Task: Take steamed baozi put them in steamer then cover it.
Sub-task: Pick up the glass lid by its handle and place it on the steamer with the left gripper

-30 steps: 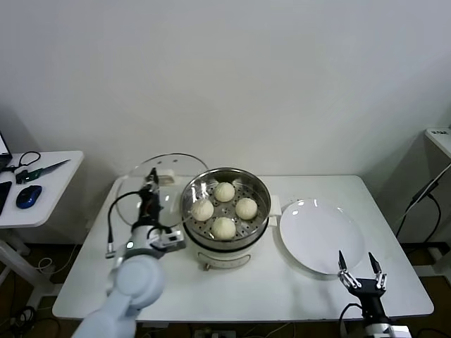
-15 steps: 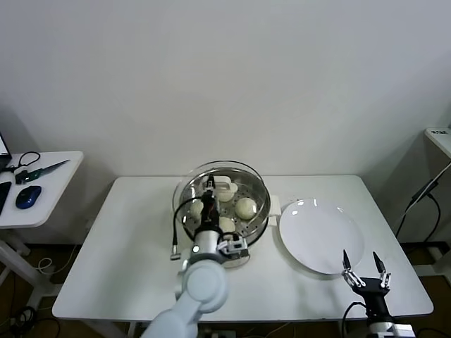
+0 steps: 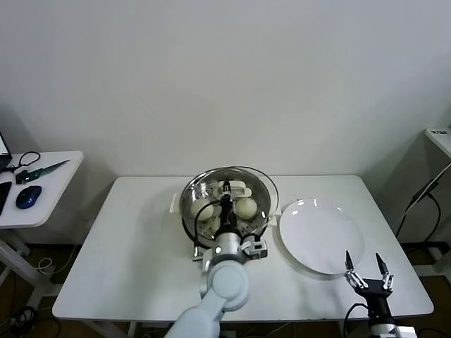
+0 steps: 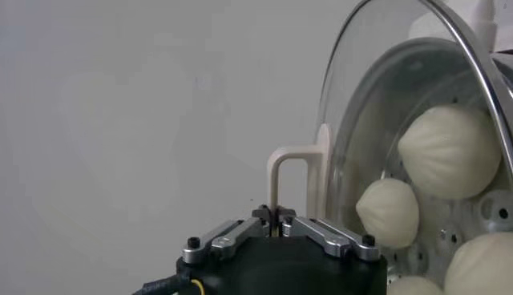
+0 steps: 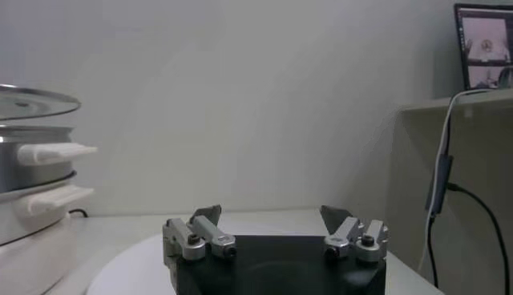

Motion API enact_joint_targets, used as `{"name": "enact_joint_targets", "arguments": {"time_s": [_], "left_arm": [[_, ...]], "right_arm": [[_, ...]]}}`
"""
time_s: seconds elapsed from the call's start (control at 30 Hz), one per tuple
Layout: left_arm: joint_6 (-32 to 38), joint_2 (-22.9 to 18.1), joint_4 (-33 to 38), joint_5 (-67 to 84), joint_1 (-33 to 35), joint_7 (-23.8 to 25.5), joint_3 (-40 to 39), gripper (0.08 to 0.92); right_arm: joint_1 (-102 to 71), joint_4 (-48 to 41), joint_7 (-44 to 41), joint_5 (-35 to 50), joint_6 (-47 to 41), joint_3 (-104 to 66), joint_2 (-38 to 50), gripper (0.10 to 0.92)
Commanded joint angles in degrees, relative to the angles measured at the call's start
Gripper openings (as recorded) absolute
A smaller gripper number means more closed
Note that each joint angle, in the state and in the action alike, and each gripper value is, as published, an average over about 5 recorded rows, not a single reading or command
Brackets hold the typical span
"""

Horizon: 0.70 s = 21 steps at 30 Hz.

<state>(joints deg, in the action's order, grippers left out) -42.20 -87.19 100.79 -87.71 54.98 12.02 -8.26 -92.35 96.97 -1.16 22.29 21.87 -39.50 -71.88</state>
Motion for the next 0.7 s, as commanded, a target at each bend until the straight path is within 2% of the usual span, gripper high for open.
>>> {"name": "enact_joint_targets", "arguments": {"time_s": [0.03,0.47,0.7], "left_arm": [[-0.8,-2.1,-2.5,-0.9,-0.2,-0.7,-1.3,0.132],[-0.1,0.2,-3.0,-1.9,-0.1,-1.0,1.6,0.132],[0.3,0.0,-3.8,-2.4,0.0,-1.0,1.7,0.132]], "right_arm": [[-0.1,0.1,-0.1,0.6,0.2,-0.1,0.1,0.823],[-0.4,-0.5,-0.2,0.8,1.0,0.2,-0.2,0.823],[-0.6,-0.3,-0.4,0.5,1.8,0.1,-0.3,0.823]]}}
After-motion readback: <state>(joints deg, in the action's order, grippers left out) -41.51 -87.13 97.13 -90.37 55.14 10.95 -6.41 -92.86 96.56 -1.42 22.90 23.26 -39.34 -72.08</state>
